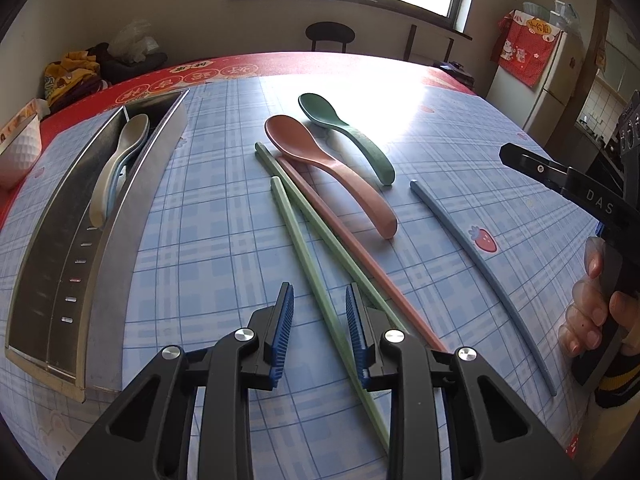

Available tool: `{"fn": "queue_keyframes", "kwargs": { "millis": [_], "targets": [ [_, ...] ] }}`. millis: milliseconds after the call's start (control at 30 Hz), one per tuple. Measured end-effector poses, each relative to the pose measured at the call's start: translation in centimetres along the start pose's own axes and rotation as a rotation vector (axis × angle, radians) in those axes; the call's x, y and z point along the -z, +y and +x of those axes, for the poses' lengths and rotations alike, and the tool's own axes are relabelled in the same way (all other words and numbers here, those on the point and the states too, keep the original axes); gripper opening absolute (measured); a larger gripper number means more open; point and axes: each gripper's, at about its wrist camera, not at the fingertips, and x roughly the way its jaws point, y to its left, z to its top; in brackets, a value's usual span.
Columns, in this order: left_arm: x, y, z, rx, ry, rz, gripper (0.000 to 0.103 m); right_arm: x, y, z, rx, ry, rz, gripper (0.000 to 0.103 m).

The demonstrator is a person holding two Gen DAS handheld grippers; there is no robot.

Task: Organize utensils
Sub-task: 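Move the left gripper above the green chopstick while the right gripper withdraws from the tray, then close the left gripper on the green chopstick and lift it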

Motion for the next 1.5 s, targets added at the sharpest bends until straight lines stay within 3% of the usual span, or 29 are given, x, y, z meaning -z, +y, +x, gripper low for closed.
{"fn": "queue_keyframes", "kwargs": {
  "millis": [333, 1233, 1500],
  "targets": [
    [0.3, -1.1, 0.1, -0.061, -0.003, 0.05, 0.028, -0.1, -0.2, -0.1, -0.004, 0.0, 0.003, 0.016],
    [0.3, -0.7, 0.1, -0.038, -0.013, 0.019, 0.027, -0.1, 0.4, 0.5, 0.013, 0.004, -0.009, 0.016],
    [0.3, 0.9, 0.0, -0.018, -0.019, -0.057, 0.008, -0.1, 0.6, 0.7, 0.014, 0.008, -0.009, 0.016]
  ]
}}
